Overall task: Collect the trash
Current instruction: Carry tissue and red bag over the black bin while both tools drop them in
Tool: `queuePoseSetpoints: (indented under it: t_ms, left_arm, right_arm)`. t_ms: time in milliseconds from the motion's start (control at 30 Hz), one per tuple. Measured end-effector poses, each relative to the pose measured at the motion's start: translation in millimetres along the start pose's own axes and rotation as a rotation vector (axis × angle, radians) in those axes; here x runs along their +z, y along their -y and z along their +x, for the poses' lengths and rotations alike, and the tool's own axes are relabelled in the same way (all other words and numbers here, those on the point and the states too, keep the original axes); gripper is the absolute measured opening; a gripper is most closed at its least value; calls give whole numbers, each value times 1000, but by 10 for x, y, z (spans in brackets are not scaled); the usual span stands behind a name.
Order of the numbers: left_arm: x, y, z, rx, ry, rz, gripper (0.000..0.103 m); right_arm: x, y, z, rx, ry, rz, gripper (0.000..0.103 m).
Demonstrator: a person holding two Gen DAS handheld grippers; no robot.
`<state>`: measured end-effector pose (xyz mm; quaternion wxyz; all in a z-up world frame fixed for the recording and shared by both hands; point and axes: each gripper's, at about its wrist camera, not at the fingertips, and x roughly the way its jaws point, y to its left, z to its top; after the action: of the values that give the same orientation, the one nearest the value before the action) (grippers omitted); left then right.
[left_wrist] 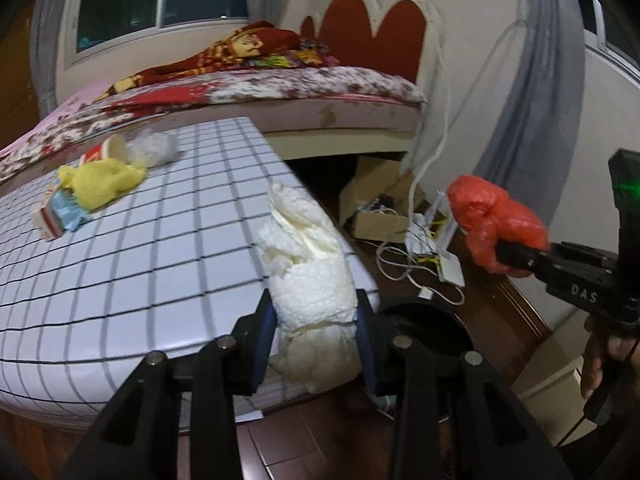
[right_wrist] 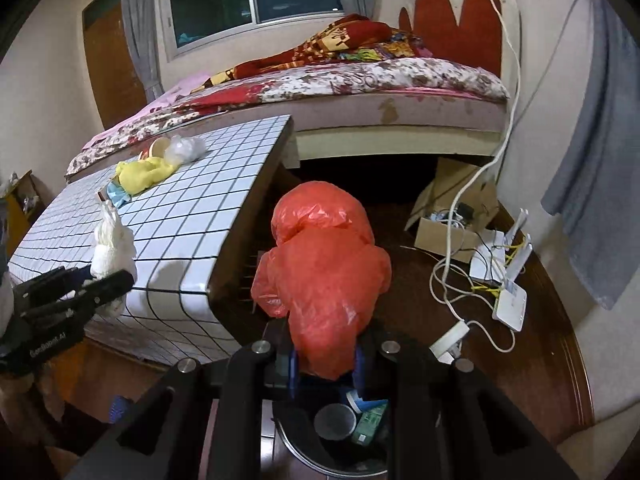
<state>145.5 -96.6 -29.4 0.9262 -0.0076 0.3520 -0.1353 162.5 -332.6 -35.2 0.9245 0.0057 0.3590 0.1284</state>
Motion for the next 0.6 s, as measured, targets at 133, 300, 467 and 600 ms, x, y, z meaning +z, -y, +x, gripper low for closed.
queuePoseSetpoints:
  t_ms: [133, 300, 467, 600]
  left_arm:
    - [-74, 256, 35, -34, -20, 28, 39]
    - [-169, 500, 92, -76, -52, 46, 39]
    - [-320, 706, 163, -119, -95, 39, 39]
    - [-438, 835, 309, -145, -137, 33, 39]
  right_arm:
    - [-97, 167, 7, -9, -20, 17, 21]
    - [-246, 335, 53, -20, -53, 40, 21]
    - [-377, 412, 123, -20, -96, 21, 21]
    - [-532, 520, 257, -35, -156, 25, 21]
